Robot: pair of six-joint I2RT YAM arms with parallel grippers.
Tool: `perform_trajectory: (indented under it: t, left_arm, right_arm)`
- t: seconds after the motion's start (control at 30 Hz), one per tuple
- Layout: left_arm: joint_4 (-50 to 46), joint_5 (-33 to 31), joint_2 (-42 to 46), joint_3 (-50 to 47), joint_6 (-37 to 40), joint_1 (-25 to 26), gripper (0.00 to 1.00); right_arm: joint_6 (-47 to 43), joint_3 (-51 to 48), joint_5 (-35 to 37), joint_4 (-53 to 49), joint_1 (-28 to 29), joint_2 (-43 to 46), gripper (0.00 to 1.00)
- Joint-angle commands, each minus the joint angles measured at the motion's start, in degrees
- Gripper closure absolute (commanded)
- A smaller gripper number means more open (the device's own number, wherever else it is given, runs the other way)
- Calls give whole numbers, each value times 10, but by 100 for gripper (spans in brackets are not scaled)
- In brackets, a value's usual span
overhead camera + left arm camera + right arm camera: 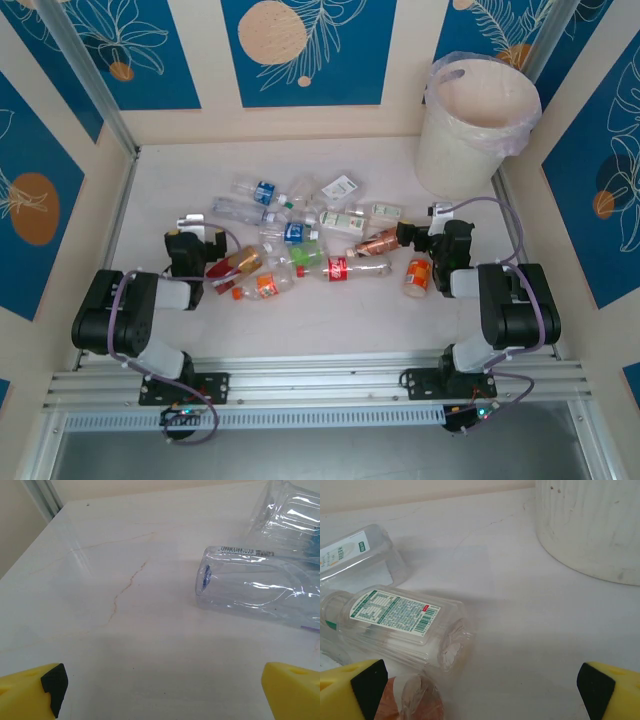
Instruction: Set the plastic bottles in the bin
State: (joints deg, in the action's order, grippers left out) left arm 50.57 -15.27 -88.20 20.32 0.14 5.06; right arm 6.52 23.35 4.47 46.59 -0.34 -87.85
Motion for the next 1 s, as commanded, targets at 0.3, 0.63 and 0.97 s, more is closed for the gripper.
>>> perform_trajectory:
  t: [0.3,0.63,0.97]
  left_arm:
    - [12,6,1,6,-1,4,0]
    - [13,7,2,5,0,5,0]
    - [-143,30,98,43,3,5,0]
  right_arm:
    - [-6,4,5,-1,3,6,0]
    - [-7,3,7,2,4,6,0]
    - [-14,-8,-13,-45,5,86,0]
